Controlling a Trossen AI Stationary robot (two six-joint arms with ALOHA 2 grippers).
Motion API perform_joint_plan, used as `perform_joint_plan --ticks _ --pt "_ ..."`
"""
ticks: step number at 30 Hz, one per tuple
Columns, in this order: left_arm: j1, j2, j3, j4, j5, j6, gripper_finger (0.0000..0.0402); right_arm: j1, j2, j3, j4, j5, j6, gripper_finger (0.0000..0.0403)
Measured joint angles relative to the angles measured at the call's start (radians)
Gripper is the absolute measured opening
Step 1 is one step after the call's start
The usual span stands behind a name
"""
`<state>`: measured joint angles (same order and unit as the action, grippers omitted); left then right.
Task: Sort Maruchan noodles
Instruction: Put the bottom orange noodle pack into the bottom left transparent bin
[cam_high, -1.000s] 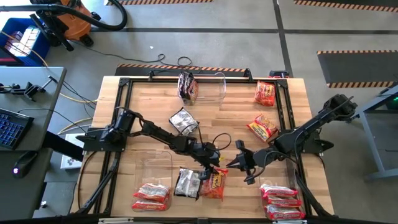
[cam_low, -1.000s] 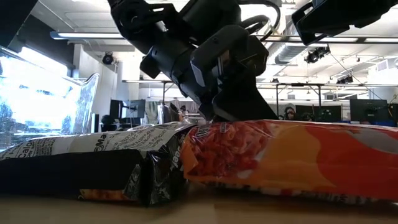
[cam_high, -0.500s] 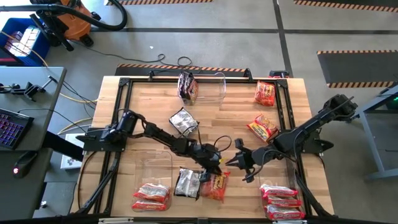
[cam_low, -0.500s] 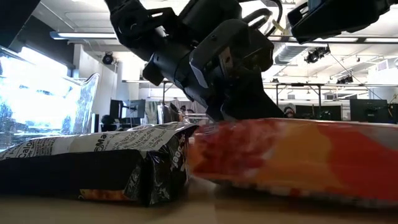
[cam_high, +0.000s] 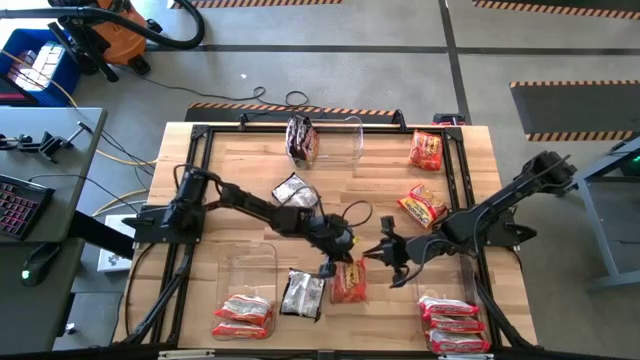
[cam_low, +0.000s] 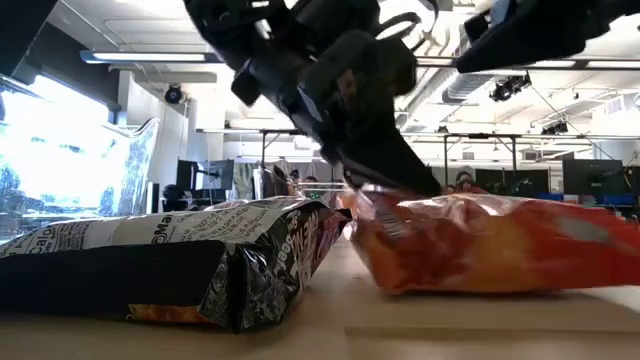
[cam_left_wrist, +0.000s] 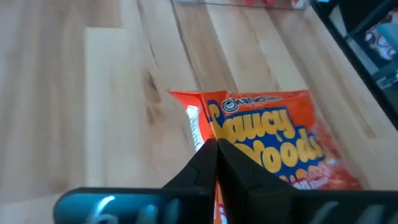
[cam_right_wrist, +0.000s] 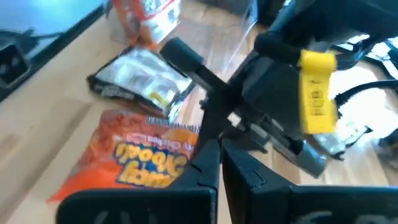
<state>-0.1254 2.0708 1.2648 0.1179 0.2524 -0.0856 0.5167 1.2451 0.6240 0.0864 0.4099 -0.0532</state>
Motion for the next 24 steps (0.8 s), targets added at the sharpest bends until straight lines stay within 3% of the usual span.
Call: perform_joint_plan --ticks 11,18,24 --pt "0.085 -0.093 0.001 -0.159 -0.003 0.125 0.0000 -0.052 -0.118 -0.324 0.465 0.068 0.106 0.0000" --pt "0.160 -0.109 0.002 -0.158 0.030 0.143 0.0000 -0.142 -0.120 -0.380 0.470 0.093 0.353 0.0008" --pt "0.205 -0.137 0.002 -0.193 0.032 0.147 0.0000 -0.199 -0.112 -0.402 0.405 -0.060 0.537 0.0084"
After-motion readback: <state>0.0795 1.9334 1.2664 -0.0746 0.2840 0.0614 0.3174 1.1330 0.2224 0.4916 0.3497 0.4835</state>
